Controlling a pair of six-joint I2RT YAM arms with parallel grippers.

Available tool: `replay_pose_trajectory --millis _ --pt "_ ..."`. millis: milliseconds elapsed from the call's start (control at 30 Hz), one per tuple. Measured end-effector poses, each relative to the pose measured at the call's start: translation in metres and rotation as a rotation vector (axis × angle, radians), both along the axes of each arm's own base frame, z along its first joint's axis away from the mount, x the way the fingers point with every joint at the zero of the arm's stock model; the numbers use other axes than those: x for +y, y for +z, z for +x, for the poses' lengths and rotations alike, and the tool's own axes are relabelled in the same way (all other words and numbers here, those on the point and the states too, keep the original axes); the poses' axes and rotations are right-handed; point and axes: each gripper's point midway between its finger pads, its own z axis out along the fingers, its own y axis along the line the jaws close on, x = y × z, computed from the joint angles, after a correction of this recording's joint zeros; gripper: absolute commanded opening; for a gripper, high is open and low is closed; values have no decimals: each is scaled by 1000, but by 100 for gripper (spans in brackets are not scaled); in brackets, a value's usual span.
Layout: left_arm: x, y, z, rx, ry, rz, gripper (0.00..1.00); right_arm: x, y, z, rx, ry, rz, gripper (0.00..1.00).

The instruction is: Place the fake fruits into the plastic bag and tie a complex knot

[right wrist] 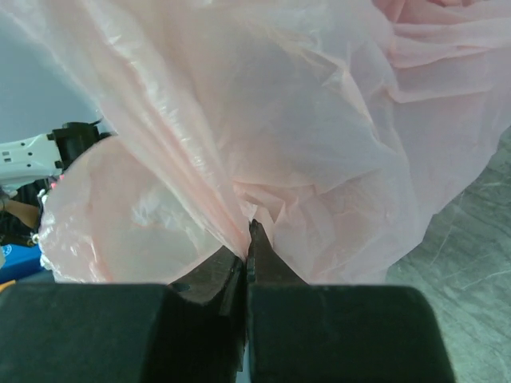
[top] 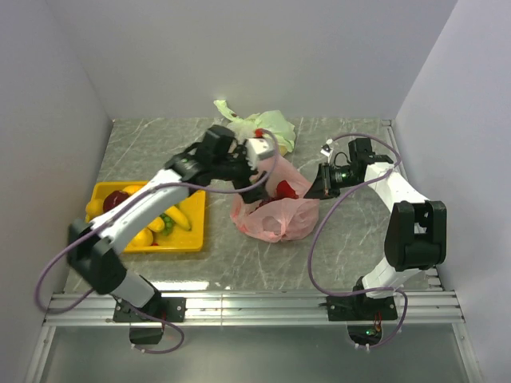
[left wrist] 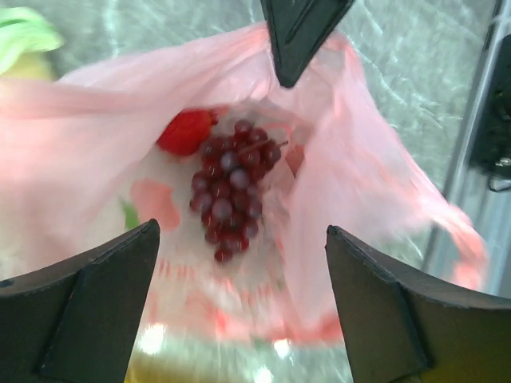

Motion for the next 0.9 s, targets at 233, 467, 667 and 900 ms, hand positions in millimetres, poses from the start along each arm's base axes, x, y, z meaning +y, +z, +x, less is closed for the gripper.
replay_pose_trajectory --millis 233,467,667,900 --pt "101 33 -4 43 204 -98 90 0 -5 -4 15 -1 0 0" --pt "183 -6 -8 106 322 100 91 0 -6 -5 21 -2 -1 0" --pt "266 -55 -22 91 269 449 89 1 -6 -5 21 1 0 0" --pt "322 -102 -27 167 107 709 88 5 -7 -7 21 13 0 0"
